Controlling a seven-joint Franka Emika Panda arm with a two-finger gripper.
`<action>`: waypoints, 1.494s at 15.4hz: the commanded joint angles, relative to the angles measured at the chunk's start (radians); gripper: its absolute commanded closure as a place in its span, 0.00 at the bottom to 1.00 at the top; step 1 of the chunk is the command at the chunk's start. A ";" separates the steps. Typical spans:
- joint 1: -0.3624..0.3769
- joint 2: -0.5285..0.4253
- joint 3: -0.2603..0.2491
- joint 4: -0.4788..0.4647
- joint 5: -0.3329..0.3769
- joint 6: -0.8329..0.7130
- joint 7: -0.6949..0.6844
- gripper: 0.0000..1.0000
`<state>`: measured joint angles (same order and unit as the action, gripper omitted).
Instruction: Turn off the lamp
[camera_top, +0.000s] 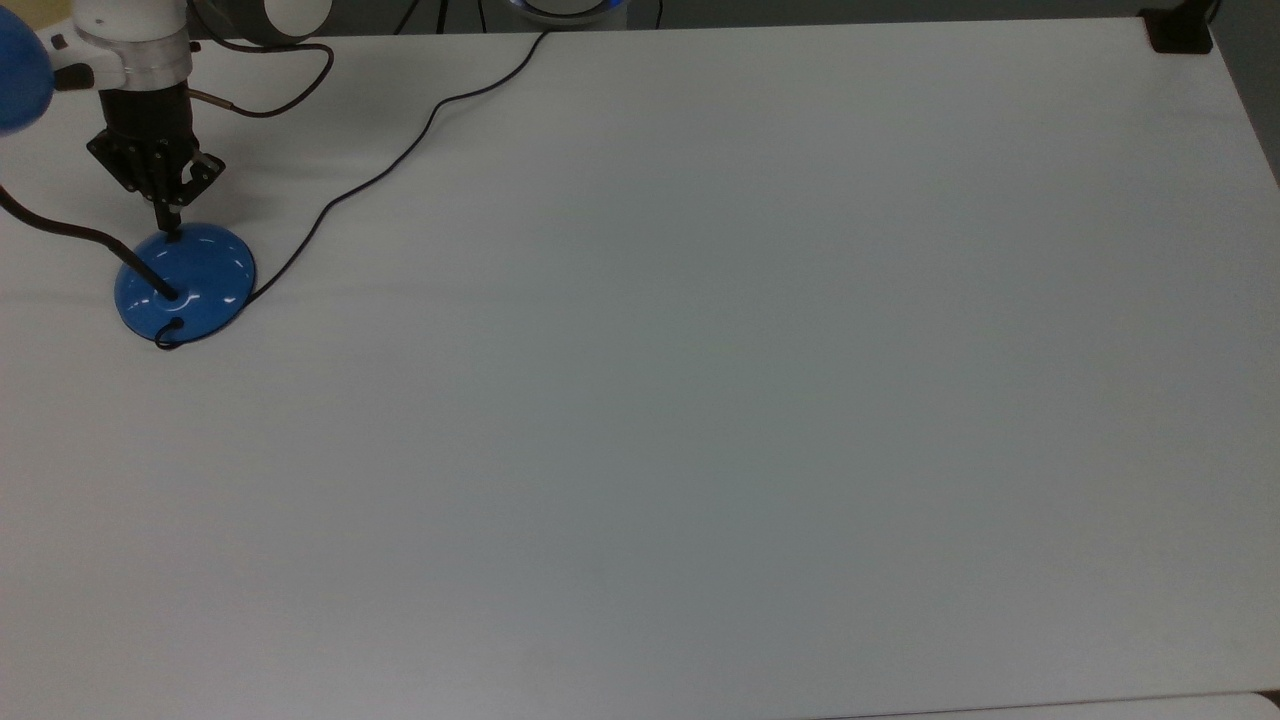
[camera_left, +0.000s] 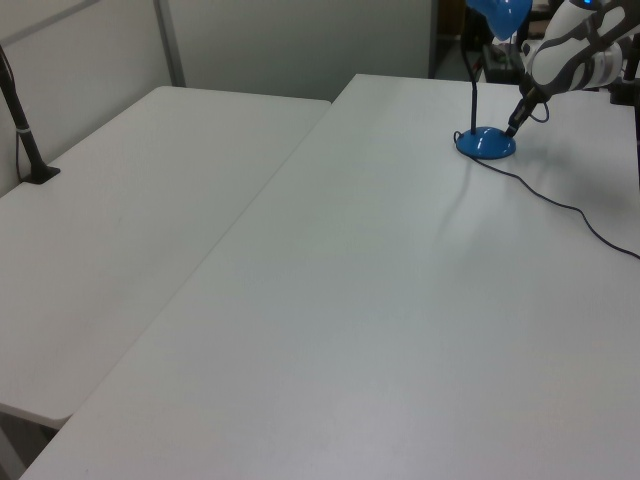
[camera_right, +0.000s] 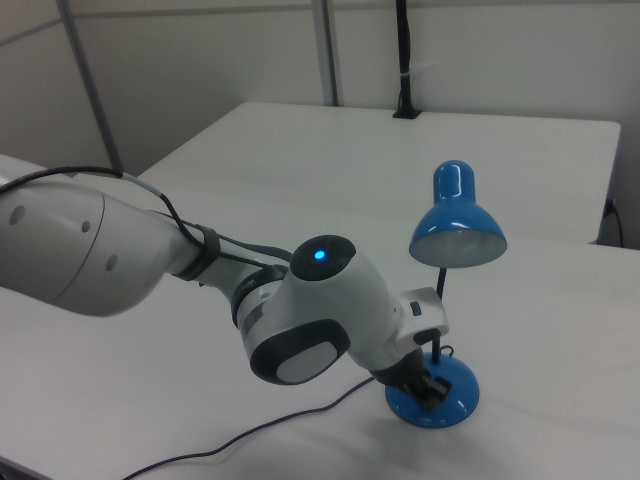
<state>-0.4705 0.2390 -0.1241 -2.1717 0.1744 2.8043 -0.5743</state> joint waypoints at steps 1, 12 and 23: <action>-0.005 0.013 -0.003 0.001 0.027 0.003 -0.058 1.00; -0.019 -0.216 -0.060 0.162 0.004 -0.791 -0.256 1.00; 0.189 -0.268 -0.013 0.576 0.002 -1.252 0.269 0.97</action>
<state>-0.3582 -0.0229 -0.1488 -1.6397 0.1828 1.5753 -0.4550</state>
